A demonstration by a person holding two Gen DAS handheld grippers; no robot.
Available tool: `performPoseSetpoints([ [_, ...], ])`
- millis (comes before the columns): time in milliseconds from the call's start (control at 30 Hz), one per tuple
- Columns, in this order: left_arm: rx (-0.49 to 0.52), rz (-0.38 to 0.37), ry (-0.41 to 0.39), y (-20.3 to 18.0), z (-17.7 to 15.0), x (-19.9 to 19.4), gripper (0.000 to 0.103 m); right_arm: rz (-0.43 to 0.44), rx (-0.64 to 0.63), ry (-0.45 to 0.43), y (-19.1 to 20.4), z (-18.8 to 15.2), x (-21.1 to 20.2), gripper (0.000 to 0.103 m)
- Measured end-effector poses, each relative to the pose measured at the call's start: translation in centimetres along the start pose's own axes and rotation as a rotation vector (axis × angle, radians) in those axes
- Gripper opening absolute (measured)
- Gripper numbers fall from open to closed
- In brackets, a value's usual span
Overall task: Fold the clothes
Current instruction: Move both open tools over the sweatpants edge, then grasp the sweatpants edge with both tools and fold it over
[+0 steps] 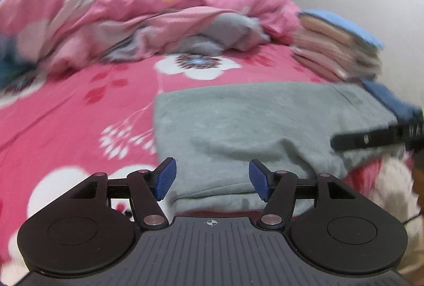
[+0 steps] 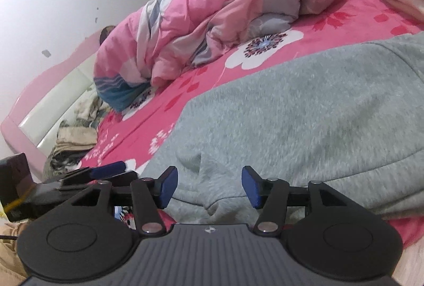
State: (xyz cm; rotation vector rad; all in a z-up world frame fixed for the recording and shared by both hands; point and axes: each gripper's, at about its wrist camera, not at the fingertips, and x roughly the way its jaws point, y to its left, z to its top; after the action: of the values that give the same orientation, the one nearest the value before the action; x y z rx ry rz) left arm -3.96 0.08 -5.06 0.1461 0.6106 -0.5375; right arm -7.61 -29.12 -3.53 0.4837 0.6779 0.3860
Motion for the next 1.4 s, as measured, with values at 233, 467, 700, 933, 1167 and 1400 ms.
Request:
performPoseSetpoints([
  [233,0.225,-0.063,0.088,-2.8,-0.8,3.3,0.058,-0.043,-0.05,-0.088,1.6,-0.8,-2.0,0.056],
  [467,0.369,-0.046,0.109,-4.1,-1.1,4.1,0.051,-0.031,-0.058,-0.149,1.8,-0.8,-2.4,0.055],
  [700,0.554,-0.062,0.116,-6.2,-1.7,3.9,0.049,-0.027,-0.034,-0.155,1.2,-0.7,-2.2,0.054],
  [933,0.499,-0.02,0.065,-5.7,-0.3,3.8,0.04,-0.019,-0.037,-0.158,0.9,-0.9,-2.1,0.049],
  [1167,0.595,-0.032,0.086,-6.8,-1.2,5.3,0.039,0.007,-0.108,-0.098,2.3,-0.4,0.5,0.046],
  [1400,0.414,-0.052,0.06,-5.3,0.0,5.7,0.011,-0.11,-0.21,-0.029,3.4,-1.3,3.3,0.002],
])
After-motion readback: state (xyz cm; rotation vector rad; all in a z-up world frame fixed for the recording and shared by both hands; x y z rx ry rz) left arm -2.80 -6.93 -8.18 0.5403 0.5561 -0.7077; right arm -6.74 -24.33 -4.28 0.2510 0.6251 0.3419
